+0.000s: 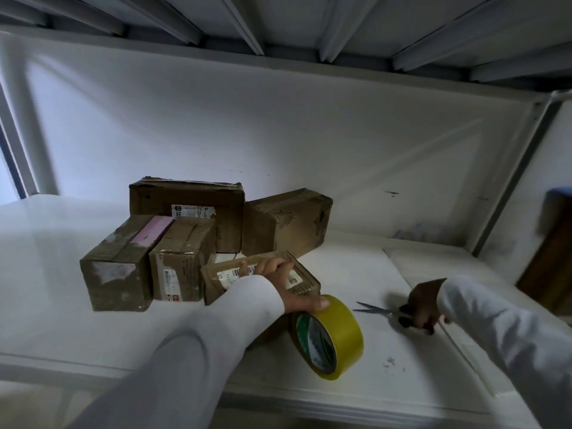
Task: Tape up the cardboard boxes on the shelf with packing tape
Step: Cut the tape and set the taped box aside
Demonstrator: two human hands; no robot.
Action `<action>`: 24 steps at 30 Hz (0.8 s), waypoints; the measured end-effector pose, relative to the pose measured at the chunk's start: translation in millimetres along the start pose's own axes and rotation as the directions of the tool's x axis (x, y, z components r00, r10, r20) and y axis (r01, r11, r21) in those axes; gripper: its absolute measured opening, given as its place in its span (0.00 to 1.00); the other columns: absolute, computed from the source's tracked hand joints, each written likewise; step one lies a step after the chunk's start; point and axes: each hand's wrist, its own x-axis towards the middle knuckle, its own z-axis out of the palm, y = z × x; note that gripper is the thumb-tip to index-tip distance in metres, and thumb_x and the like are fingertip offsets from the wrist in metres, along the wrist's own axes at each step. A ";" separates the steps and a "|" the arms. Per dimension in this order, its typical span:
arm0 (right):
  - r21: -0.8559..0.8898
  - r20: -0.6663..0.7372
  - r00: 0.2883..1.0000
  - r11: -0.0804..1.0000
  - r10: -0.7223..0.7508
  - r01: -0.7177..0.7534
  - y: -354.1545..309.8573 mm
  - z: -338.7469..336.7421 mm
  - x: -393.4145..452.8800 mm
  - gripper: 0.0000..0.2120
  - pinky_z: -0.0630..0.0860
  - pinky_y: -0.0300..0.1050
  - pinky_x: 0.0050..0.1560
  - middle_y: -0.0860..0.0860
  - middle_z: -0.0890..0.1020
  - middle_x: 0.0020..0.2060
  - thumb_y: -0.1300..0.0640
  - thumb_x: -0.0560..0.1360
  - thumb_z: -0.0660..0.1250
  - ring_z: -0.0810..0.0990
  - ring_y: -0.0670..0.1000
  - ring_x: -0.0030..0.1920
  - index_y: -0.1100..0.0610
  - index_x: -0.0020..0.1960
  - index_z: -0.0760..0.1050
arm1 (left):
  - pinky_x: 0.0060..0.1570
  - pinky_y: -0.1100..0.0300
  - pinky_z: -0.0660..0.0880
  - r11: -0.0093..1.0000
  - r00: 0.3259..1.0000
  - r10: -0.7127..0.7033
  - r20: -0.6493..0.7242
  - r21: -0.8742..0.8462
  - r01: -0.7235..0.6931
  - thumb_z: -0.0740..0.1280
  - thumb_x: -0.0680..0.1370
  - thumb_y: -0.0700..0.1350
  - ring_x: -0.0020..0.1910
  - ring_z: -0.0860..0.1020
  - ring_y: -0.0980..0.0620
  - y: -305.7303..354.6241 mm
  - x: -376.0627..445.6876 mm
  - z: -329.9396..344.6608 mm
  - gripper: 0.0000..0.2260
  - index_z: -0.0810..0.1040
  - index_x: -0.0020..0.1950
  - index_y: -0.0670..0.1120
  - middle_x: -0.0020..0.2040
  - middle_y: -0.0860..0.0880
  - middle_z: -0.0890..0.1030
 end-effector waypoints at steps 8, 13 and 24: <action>0.050 -0.528 0.849 0.999 0.008 0.022 -45.2 -4.1 -9.8 0.17 0.72 0.41 0.41 0.56 0.81 0.52 0.50 0.69 0.71 0.81 0.56 0.51 0.58 0.53 0.77 | 0.71 0.37 0.36 1.000 1.000 -0.003 -0.014 0.004 0.003 0.58 0.67 0.75 0.77 0.46 0.46 -1.5 2.7 2.1 0.46 0.49 0.78 0.54 0.78 0.51 0.49; 0.143 -0.528 0.848 0.980 -0.042 0.137 -68.5 -10.8 -18.0 0.12 0.74 0.44 0.48 0.56 0.81 0.53 0.50 0.74 0.67 0.80 0.56 0.53 0.57 0.51 0.76 | 0.71 0.39 0.35 1.000 1.000 -0.009 -0.027 0.001 0.009 0.58 0.68 0.75 0.77 0.46 0.47 -0.5 2.3 2.9 0.45 0.50 0.78 0.54 0.78 0.51 0.49; 0.758 -0.163 0.888 0.522 -0.429 0.391 -99.7 9.5 -40.3 0.18 0.77 0.45 0.49 0.54 0.80 0.47 0.47 0.77 0.63 0.79 0.52 0.46 0.57 0.62 0.73 | 0.72 0.40 0.35 1.000 0.999 -0.014 -0.034 -0.015 0.013 0.58 0.67 0.75 0.77 0.46 0.47 -1.5 3.8 4.2 0.46 0.49 0.78 0.53 0.77 0.51 0.50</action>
